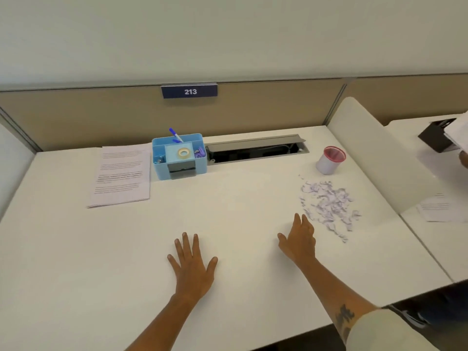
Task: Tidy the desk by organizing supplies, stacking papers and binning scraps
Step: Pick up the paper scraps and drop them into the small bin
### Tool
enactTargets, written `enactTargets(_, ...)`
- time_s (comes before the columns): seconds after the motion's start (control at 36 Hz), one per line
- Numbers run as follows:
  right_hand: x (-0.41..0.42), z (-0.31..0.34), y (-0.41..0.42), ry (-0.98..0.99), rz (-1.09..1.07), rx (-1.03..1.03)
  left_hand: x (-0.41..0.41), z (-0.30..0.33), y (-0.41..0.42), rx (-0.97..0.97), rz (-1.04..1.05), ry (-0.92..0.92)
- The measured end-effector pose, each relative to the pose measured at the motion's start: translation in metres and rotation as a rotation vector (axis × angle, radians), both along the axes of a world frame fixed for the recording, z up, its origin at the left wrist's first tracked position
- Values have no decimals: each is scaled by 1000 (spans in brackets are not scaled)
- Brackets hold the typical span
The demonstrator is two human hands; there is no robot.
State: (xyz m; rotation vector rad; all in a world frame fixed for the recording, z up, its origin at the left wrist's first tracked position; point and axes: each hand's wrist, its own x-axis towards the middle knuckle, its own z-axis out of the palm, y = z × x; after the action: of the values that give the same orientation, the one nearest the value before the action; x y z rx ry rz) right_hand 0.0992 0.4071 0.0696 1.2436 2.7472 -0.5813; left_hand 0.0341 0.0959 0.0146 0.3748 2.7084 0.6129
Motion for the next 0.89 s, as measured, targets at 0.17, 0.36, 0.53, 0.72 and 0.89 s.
enactTargets(0.17,40,10,91,-62,-30,71,43,-13,80,-24,-2,32)
enactTargets(0.36,58,8,153,-53,-92,63,71,-23,127,-100,50,186)
enactTargets(0.53,59,-7,169,12,-140,-131,78,-19,142,-131,132,230)
enactTargets(0.72,42,-19,171,184,-140,-276,78,-16,145,-154,160,260)
enactTargets(0.89,15,-18,168,230,-96,-301,77,-13,146,-163,169,270)
